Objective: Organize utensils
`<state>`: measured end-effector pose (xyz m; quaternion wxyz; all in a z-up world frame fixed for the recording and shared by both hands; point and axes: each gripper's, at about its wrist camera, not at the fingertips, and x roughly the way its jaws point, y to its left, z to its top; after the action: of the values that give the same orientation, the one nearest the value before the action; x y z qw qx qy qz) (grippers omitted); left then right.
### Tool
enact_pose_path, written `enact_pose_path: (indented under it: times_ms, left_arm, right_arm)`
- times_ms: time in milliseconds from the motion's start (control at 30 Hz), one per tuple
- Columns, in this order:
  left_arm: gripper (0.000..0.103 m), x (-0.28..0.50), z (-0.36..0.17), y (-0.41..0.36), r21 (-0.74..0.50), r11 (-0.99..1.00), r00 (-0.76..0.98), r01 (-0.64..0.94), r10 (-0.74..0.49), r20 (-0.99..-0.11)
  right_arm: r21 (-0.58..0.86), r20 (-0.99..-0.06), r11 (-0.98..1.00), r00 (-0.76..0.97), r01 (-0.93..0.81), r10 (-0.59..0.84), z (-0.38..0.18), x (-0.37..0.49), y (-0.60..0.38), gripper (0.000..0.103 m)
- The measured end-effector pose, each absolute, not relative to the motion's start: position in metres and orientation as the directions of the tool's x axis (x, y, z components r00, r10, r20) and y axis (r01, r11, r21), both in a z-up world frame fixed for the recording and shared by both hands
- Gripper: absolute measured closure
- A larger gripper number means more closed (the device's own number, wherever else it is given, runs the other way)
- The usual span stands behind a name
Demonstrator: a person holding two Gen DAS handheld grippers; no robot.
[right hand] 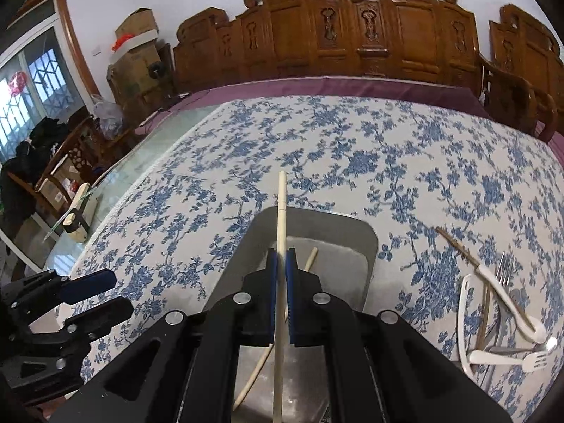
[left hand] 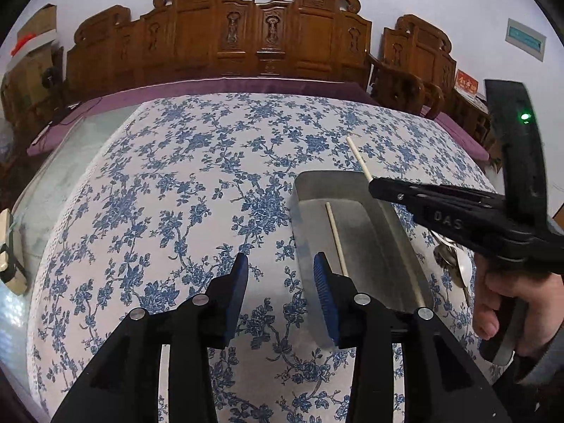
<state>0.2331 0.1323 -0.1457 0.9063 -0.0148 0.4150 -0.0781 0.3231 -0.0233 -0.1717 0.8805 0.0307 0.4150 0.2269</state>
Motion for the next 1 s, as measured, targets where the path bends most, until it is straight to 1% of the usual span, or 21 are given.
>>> enact_pose_path:
  times_ms: [100, 133, 167, 333, 400, 467, 533, 567, 600, 767, 833, 867, 933, 1000]
  left_arm:
    - [0.064, 0.232, -0.146, 0.128, -0.093, 0.986, 0.643, 0.136, -0.159, -0.749]
    - [0.062, 0.232, -0.146, 0.127, -0.090, 0.986, 0.644, 0.138, -0.158, -0.749]
    - [0.057, 0.232, -0.146, 0.125, -0.086, 0.987, 0.646, 0.138, -0.156, -0.747]
    - [0.053, 0.230, -0.144, 0.114, -0.082, 0.986, 0.647, 0.147, -0.158, -0.746]
    - [0.045, 0.227, -0.142, 0.107, -0.085, 0.984, 0.652, 0.156, -0.168, -0.739]
    - [0.043, 0.225, -0.139, 0.098, -0.083, 0.982, 0.655, 0.171, -0.176, -0.734]
    - [0.037, 0.224, -0.137, 0.088, -0.084, 0.979, 0.655, 0.186, -0.187, -0.732]
    - [0.032, 0.223, -0.136, 0.081, -0.087, 0.977, 0.658, 0.195, -0.196, -0.727]
    - [0.032, 0.221, -0.134, 0.074, -0.088, 0.975, 0.660, 0.207, -0.205, -0.723]
    - [0.032, 0.218, -0.132, 0.040, -0.102, 0.962, 0.648, 0.255, -0.248, -0.720]
    - [0.032, 0.216, -0.134, 0.023, -0.104, 0.955, 0.638, 0.278, -0.264, -0.723]
    - [0.032, 0.215, -0.134, 0.018, -0.105, 0.953, 0.635, 0.284, -0.269, -0.724]
    - [0.032, 0.212, -0.136, 0.004, -0.113, 0.946, 0.625, 0.302, -0.287, -0.726]
    - [0.032, 0.209, -0.138, -0.005, -0.123, 0.941, 0.618, 0.317, -0.303, -0.726]
  right_arm:
    - [0.253, -0.732, 0.892, 0.529, -0.373, 0.429, -0.179, 0.323, -0.025, 0.095]
    - [0.261, -0.735, 0.889, 0.520, -0.376, 0.436, -0.181, 0.322, -0.026, 0.095]
    - [0.261, -0.735, 0.886, 0.517, -0.383, 0.440, -0.182, 0.321, -0.028, 0.095]
    - [0.252, -0.720, 0.870, 0.519, -0.423, 0.461, -0.173, 0.303, -0.045, 0.095]
    - [0.248, -0.710, 0.864, 0.524, -0.439, 0.470, -0.167, 0.294, -0.059, 0.095]
    - [0.233, -0.703, 0.865, 0.539, -0.444, 0.465, -0.162, 0.282, -0.081, 0.095]
    - [0.231, -0.699, 0.869, 0.547, -0.438, 0.461, -0.160, 0.273, -0.105, 0.086]
    - [0.227, -0.700, 0.874, 0.552, -0.431, 0.454, -0.159, 0.268, -0.120, 0.079]
    - [0.216, -0.700, 0.880, 0.561, -0.424, 0.442, -0.159, 0.264, -0.135, 0.076]
    - [0.124, -0.730, 0.912, 0.587, -0.391, 0.351, -0.165, 0.254, -0.195, 0.075]
    - [0.112, -0.748, 0.919, 0.577, -0.377, 0.328, -0.171, 0.256, -0.216, 0.070]
    - [0.100, -0.755, 0.921, 0.574, -0.376, 0.316, -0.175, 0.256, -0.222, 0.064]
    - [0.068, -0.779, 0.930, 0.563, -0.362, 0.276, -0.187, 0.262, -0.238, 0.063]
    - [0.071, -0.799, 0.934, 0.541, -0.350, 0.263, -0.199, 0.266, -0.251, 0.063]
